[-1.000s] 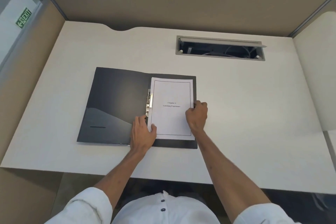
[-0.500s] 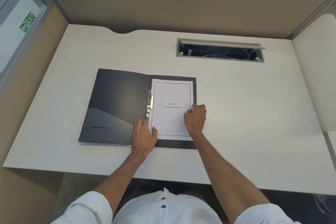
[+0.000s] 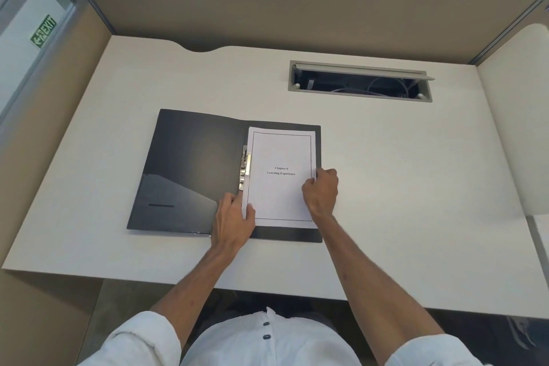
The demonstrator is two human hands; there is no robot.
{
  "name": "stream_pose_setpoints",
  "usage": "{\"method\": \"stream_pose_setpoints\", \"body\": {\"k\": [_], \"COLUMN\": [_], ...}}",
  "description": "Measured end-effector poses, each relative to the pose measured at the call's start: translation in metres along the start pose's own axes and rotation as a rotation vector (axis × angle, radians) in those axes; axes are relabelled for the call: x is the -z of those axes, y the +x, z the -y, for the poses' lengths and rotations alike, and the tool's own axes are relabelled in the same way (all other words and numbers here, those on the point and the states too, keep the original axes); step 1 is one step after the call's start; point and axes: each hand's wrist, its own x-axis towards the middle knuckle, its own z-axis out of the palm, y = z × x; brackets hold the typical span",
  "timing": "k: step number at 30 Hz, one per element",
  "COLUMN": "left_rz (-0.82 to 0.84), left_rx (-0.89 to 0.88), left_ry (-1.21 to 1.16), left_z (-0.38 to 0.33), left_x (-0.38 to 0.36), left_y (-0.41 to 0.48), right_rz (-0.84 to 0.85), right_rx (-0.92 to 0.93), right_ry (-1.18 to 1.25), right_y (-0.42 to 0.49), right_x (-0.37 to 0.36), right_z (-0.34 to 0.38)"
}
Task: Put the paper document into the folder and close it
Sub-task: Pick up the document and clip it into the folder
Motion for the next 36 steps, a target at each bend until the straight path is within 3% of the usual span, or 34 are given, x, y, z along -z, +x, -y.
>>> {"method": "stream_pose_setpoints", "body": {"k": [4,8,11,21,31,36], "left_rz": [-0.08,-0.116,-0.107,0.035,0.209,0.147], "left_rx": [0.019,-0.003,-0.089,-0.314,-0.39,-0.419], "left_ry": [0.002,0.01,0.056,0.215,0.356,0.349], "left_z": [0.004,0.006,0.004,-0.007,-0.013,-0.019], "left_x": [0.011,0.024,0.034,0.051,0.057,0.061], "left_y": [0.01,0.031,0.05,0.1,0.137,0.142], "right_rz": [0.014,0.237,0.355,0.395,0.39,0.399], "right_rx": [0.214,0.496,0.577,0.551,0.534,0.513], "right_ry": [-0.119,-0.284,-0.415,-0.511,-0.514,-0.501], "right_y": [0.0,0.003,0.005,0.007,0.007,0.006], "right_x": [0.003,0.001,-0.005,-0.019,-0.021,-0.021], "right_z": [0.001,0.015,0.026,0.033,0.032,0.033]}}
